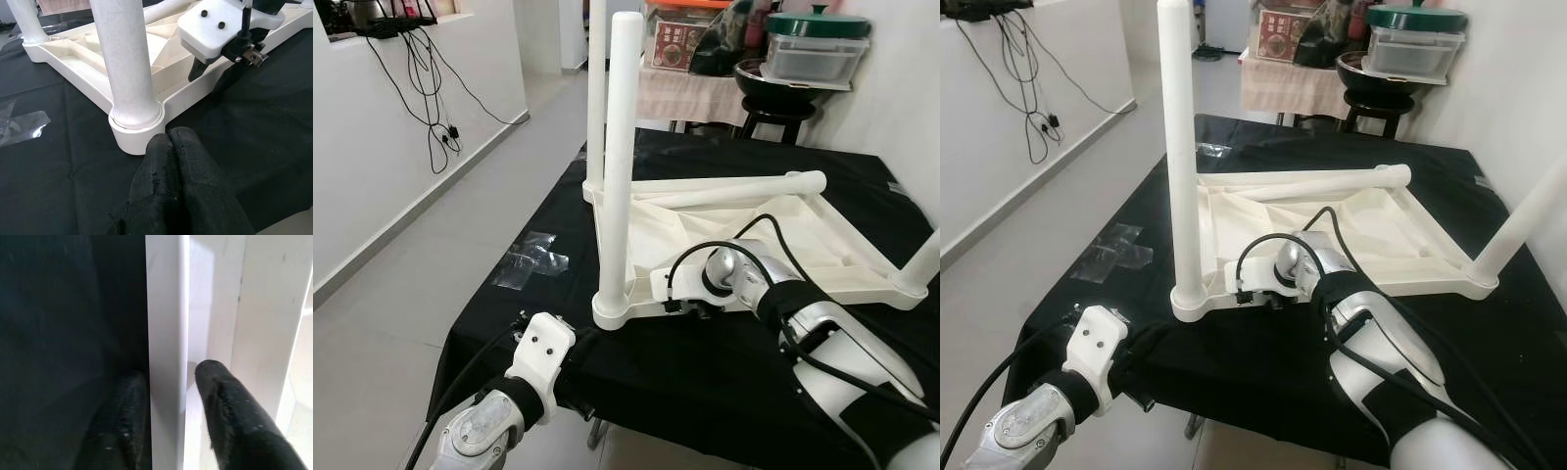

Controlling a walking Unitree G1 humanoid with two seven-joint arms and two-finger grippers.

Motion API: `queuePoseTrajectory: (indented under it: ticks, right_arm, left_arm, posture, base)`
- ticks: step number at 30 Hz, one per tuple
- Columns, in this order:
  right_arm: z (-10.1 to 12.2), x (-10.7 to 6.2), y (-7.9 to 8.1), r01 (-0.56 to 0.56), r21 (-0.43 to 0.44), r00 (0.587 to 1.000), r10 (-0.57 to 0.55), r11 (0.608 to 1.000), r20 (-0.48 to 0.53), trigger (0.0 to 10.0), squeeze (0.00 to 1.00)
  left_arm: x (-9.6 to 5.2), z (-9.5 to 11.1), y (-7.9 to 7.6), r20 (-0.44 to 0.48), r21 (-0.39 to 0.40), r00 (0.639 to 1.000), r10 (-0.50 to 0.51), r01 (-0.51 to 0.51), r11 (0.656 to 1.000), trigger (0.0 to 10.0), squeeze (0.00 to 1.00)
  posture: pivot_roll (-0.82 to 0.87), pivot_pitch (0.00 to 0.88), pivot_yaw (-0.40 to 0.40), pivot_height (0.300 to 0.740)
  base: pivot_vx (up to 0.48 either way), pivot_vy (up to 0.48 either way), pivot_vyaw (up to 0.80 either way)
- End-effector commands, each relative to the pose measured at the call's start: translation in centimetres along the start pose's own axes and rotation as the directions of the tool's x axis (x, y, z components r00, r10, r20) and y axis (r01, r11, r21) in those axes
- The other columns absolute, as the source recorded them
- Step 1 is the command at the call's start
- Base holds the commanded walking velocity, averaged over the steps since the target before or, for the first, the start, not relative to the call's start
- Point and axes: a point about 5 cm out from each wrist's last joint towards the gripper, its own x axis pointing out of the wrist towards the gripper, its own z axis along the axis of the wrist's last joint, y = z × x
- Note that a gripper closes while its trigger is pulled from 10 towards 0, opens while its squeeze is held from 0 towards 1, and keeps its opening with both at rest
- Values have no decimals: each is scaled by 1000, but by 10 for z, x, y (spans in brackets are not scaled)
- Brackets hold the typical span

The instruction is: Building children table

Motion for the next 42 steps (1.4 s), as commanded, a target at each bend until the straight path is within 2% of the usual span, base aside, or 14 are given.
queuePoseTrajectory:
  ticks: [1,9,13,18,21,25,28,31,32,33,34,35,36,42]
  right_arm:
    - [8,-1,-3,-1,10,999,0,1000,42,0,0]
    - [28,-5,-8,-18,53,985,9,998,170,0,0]
    - [56,-12,-17,-25,142,939,-25,990,342,0,0]
    - [73,-16,-23,-9,208,902,-82,978,425,0,0]
    - [101,-16,-30,40,351,833,-226,935,505,0,0]
    - [115,-14,-33,126,447,791,-361,885,493,0,0]
    - [123,-16,-41,245,557,733,-528,793,428,0,0]
    - [124,-20,-46,314,604,697,-610,732,377,0,0]
    - [124,-22,-48,339,623,682,-640,705,354,1608,0]
    - [124,-22,-48,339,623,682,-640,705,354,1608,0]
    - [123,-23,-51,362,642,669,-668,676,326,8549,0]
    - [122,-24,-52,378,656,660,-687,654,305,8549,0]
    - [121,-25,-54,421,650,651,-710,632,268,10000,0]
    - [125,-27,-55,466,662,615,-753,587,235,10000,0]
  left_arm:
    - [0,-2,-1,-15,6,1000,-5,5,1000,10000,0]
    - [1,-2,-2,-16,11,1000,-6,7,1000,10000,0]
    - [1,-2,-2,-18,17,1000,-8,9,1000,10000,0]
    - [1,-2,-2,-19,21,1000,-10,10,1000,10000,0]
    - [1,-2,-2,-20,26,1000,-10,10,1000,10000,0]
    - [1,-2,-2,-21,28,1000,-10,11,1000,10000,0]
    - [2,-2,-2,-23,32,1000,-11,12,999,10000,0]
    - [2,-2,-2,-23,35,1000,-11,11,999,10000,0]
    - [2,-2,-2,-23,36,1000,-10,11,999,10000,0]
    - [2,-2,-2,-23,36,1000,-10,11,999,10000,0]
    - [2,-2,-2,-23,36,1000,-9,10,999,10000,0]
    - [2,-2,-2,-23,36,1000,-8,9,999,10000,0]
    - [1,-1,-2,-23,37,1000,-8,9,999,10000,0]
    - [1,-1,-2,-22,37,1000,-8,9,999,10000,0]
  posture:
    - [66,4,-70,740]
    - [69,0,-72,740]
    - [69,0,-72,740]
    - [69,0,-72,740]
    - [74,0,-69,740]
    - [74,0,-67,740]
    - [81,0,-68,740]
    - [84,0,-70,740]
    - [84,0,-70,740]
    - [84,0,-70,740]
    - [87,0,-71,740]
    - [87,0,-71,740]
    - [86,0,-72,740]
    - [81,1,-72,740]
  base:
    - [0,0,0]
    - [0,0,0]
    - [0,0,0]
    - [0,0,0]
    - [0,0,0]
    - [0,0,0]
    - [0,0,0]
    - [0,0,0]
    - [0,0,0]
    - [0,0,0]
    - [0,0,0]
    - [0,0,0]
    - [0,0,0]
    - [0,0,0]
